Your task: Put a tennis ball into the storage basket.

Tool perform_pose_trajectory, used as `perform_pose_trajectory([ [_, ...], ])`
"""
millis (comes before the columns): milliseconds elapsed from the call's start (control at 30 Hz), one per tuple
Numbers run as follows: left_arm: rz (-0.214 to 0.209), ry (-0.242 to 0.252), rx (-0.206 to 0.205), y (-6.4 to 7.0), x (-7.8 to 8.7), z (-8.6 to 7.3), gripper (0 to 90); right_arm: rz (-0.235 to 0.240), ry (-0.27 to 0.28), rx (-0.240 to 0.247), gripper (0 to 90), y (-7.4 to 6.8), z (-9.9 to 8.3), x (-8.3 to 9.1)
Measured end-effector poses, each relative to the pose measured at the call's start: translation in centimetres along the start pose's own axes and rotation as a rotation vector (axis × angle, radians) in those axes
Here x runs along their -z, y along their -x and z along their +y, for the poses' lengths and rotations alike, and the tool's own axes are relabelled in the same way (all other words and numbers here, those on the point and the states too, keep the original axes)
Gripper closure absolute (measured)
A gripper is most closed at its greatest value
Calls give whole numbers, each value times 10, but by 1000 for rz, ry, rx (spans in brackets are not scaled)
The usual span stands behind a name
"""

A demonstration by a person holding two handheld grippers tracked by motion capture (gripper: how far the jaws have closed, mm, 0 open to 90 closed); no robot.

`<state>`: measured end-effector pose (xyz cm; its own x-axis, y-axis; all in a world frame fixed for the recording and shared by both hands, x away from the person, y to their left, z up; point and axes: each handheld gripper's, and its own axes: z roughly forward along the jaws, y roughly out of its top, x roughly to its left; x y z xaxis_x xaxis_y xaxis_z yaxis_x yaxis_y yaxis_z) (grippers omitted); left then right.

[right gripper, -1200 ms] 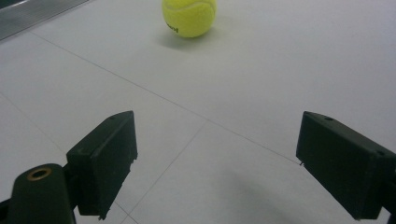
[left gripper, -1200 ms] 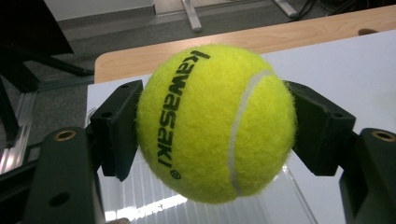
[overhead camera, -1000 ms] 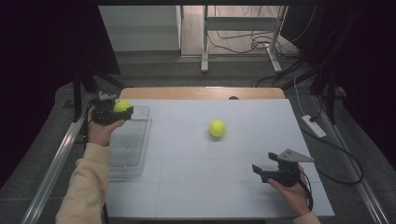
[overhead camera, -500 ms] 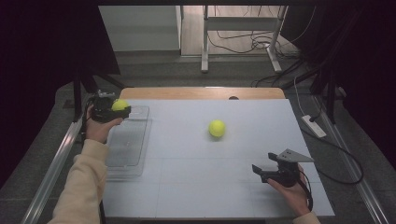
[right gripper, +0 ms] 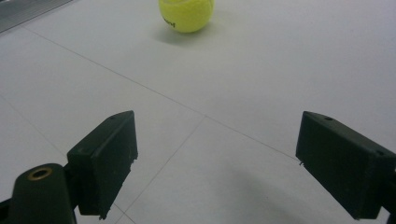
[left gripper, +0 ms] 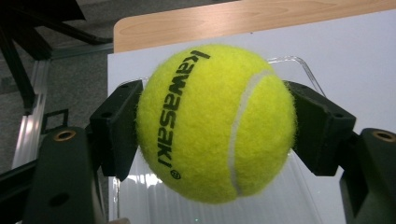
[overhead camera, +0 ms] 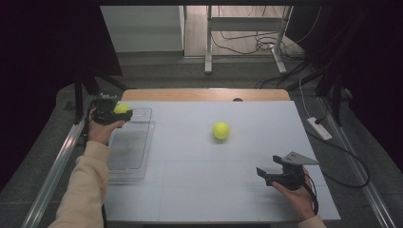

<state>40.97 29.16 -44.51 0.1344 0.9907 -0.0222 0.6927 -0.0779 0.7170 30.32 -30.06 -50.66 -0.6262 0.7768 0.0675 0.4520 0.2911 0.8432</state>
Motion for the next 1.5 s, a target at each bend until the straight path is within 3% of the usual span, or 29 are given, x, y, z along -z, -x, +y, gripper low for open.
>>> perform_pose_trajectory([
  [300, 4, -68, 14, -3, -13, -2, 268, -1, -4, -1, 129, 0, 0, -1],
  [733, 8, -166, 2, -6, -30, -8, 266, -3, -11, 4, 130, 0, -1, -1],
  [933, 30, -163, 7, -8, -28, -8, 265, -3, -13, 4, 130, 0, -1, -2],
  [1300, 31, -155, 9, -9, -27, -8, 260, -4, -14, 4, 130, 0, -1, -2],
  [1500, 30, -110, 5, -5, -19, -5, 155, -2, -15, 3, 130, 0, -2, -2],
])
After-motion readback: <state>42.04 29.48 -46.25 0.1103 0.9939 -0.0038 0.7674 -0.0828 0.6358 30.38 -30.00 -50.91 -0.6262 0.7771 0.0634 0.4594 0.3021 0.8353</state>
